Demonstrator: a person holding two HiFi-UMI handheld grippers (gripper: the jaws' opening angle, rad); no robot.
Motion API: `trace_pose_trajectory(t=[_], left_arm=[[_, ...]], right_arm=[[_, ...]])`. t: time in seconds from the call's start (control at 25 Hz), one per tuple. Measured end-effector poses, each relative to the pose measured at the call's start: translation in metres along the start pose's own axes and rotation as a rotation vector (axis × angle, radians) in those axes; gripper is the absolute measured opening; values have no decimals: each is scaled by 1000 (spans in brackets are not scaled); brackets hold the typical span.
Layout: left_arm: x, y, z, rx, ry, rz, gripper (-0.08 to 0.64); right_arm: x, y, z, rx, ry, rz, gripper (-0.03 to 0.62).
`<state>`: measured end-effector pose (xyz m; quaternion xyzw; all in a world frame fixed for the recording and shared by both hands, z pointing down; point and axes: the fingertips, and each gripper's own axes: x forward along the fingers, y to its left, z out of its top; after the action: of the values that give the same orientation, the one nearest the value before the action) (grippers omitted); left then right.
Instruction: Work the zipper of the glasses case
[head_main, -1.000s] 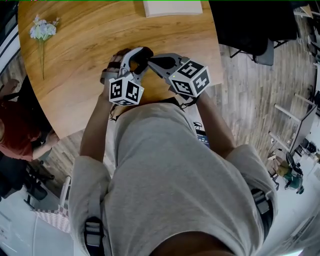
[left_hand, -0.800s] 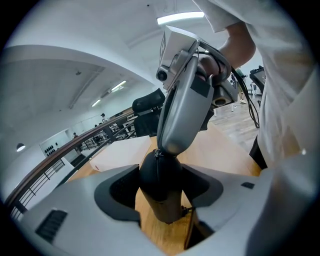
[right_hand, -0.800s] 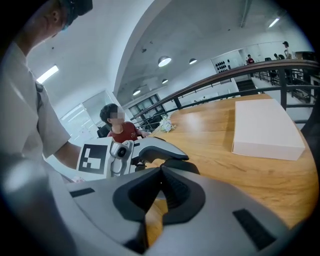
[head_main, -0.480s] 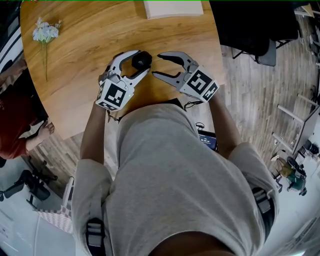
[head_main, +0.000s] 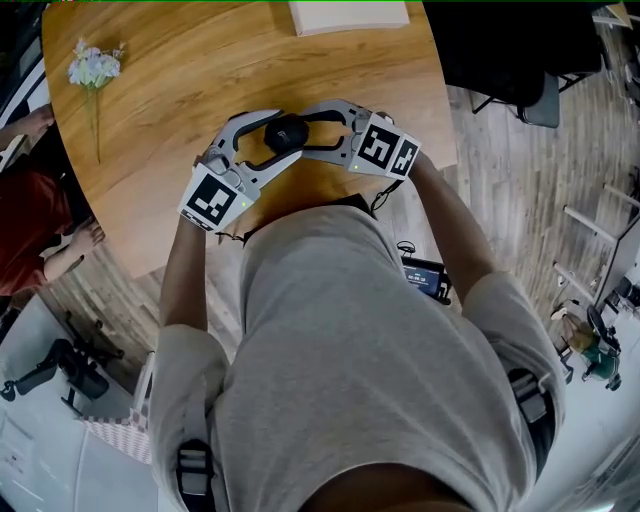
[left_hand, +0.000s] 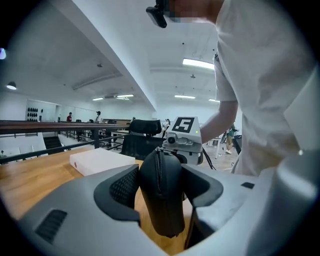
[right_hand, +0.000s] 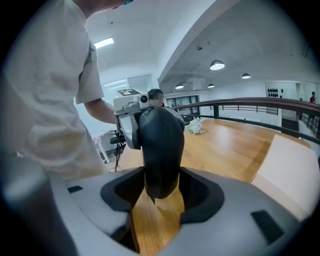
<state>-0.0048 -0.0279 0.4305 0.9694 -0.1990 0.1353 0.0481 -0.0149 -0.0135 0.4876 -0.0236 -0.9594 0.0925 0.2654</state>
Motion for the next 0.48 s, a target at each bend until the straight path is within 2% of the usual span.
trace_pose_trajectory(t=[0.12,0.24,0.32,0.48], left_arm=[[-3,2,-6,-7,15,18,265],[-6,6,-16,-11,42,58,265],[-7,13,-23,-19,57,115,265],[-14,30,-48,-51,119,261,265]], right_arm=[[2,1,0,-14,4,-19,225],[2,-5,-2,-92,84,-98,221],[-2,-16,-8,-154,188,-188,221],[-16,-48,-29,-325,497,-415,219]])
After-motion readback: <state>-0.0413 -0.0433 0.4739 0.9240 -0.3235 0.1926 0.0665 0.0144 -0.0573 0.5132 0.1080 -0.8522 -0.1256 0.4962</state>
